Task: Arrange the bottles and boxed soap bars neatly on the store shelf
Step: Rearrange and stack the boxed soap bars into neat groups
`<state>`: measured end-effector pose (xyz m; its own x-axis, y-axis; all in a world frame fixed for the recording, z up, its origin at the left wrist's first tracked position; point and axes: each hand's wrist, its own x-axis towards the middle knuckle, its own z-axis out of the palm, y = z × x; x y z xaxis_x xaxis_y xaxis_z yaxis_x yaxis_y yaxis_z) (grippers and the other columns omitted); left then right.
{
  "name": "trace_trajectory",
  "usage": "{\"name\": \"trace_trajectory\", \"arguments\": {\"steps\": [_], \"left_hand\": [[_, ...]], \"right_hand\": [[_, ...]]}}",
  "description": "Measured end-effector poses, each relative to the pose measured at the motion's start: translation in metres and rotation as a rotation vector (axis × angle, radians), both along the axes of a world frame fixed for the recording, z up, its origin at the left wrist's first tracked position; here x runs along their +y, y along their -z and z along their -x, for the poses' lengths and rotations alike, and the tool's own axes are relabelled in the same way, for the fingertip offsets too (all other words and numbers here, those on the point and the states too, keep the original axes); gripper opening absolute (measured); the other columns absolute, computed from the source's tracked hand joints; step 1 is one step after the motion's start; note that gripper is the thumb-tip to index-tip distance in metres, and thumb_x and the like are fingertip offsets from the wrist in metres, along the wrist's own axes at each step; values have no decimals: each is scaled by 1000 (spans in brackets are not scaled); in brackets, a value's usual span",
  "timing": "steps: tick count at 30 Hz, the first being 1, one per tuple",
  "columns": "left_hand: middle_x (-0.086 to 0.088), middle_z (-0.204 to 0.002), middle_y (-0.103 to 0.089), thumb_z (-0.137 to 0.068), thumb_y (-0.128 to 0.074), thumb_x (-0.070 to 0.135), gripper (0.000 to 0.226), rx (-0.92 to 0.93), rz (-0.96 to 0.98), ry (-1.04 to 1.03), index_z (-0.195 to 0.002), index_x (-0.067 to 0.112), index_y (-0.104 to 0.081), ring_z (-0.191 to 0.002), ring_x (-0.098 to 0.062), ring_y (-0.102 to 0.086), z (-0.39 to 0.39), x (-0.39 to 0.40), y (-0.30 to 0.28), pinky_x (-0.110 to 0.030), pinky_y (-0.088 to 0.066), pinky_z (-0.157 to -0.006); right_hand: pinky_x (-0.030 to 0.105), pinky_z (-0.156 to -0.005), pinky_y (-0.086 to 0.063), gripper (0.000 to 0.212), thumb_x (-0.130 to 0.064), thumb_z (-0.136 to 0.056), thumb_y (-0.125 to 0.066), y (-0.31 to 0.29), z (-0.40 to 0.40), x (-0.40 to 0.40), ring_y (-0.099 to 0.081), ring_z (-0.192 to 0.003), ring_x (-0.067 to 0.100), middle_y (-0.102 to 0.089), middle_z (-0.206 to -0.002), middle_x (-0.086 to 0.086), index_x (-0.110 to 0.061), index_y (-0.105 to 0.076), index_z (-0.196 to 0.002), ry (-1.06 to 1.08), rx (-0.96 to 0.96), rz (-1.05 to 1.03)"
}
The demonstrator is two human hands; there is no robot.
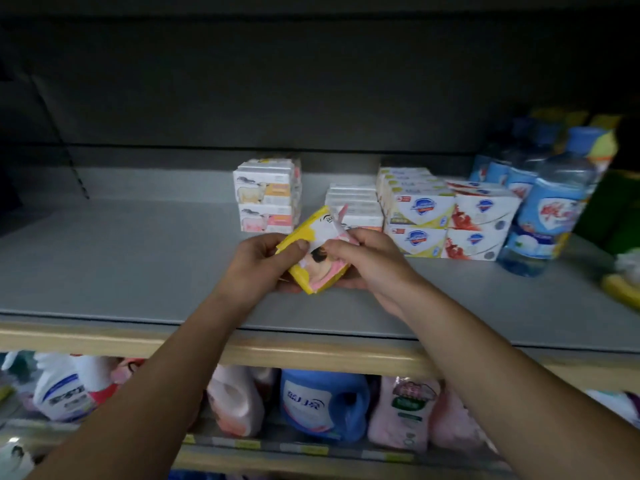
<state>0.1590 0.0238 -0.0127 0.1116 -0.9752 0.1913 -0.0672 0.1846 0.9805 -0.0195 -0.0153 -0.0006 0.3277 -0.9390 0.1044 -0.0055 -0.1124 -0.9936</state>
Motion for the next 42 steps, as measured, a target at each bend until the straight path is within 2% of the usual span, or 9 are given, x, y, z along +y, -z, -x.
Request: {"name": "trace_trajectory", "arguments": {"steps": [6,12,15,20,28,32,35,39,42], "left_hand": [[-18,-92,-72,-93,-62,24,13,-73,-15,162,-96,14,-70,-83,-29,-68,111,-10,-4,-41,-59,-79],[1,-120,-67,-86,-68,38,39,-720,140,148,-120,19,-64,-102,-15,-65,196,-26,14,-27,-46,-97],[-4,-137,-56,-87,-64,47,55,-954,195,204,-132,17,-56,-116,-20,-59,227,-31,20,-26,-40,-102],[1,-144,-47,-87,-51,63,66,-1248,190,172,-139,23,-48,-131,-24,-44,250,-41,35,-37,-36,-108],[5,-137,-53,-75,-35,69,76,-1214,200,155,-132,23,-55,-124,-21,-47,250,-34,34,-36,-37,-105],[4,-137,-53,-79,-38,67,71,-1209,193,170,-132,22,-55,-124,-21,-47,250,-31,32,-34,-36,-106],[4,-137,-53,-89,-51,59,57,-1199,209,170,-132,21,-55,-124,-21,-47,250,-32,33,-35,-36,-106],[4,-139,-52,-89,-53,56,55,-1194,214,173,-133,22,-54,-126,-21,-46,249,-32,33,-36,-35,-107],[4,-139,-52,-89,-53,56,55,-1182,215,174,-133,23,-54,-126,-21,-45,249,-32,33,-36,-34,-108]], "right_hand": [[51,-82,-59,15,-20,-83,-73,-9,121,29,-73,-89,29,-75,-92,15,-8,-72,-91,307,48,16],[51,-79,-60,16,-21,-80,-76,-29,258,43,-73,-88,26,-75,-95,7,-18,-69,-94,662,167,121],[48,-84,-57,48,-29,-76,-79,-44,315,39,-68,-93,27,-69,-106,4,-18,-58,-118,854,336,182],[48,-89,-54,60,-31,-71,-78,-59,378,15,-64,-103,33,-65,-111,13,-6,-54,-121,907,475,114],[34,-78,-46,54,-22,-87,-71,-56,381,-14,-59,-97,30,-60,-111,14,-8,-40,-129,839,976,161],[39,-91,-47,41,-15,-91,-65,-54,369,-12,-57,-111,36,-53,-129,17,-12,-53,-130,828,1226,323],[38,-85,-52,19,-14,-95,-55,-53,366,-5,-63,-96,33,-68,-109,11,-17,-70,-106,809,1302,409],[37,-80,-51,43,-51,-97,-44,-47,364,6,-63,-90,34,-68,-90,10,-14,-67,-94,753,1320,342],[38,-89,-46,60,-66,-88,-49,-33,358,13,-59,-104,35,-65,-103,12,-13,-61,-115,781,1413,377]]}}
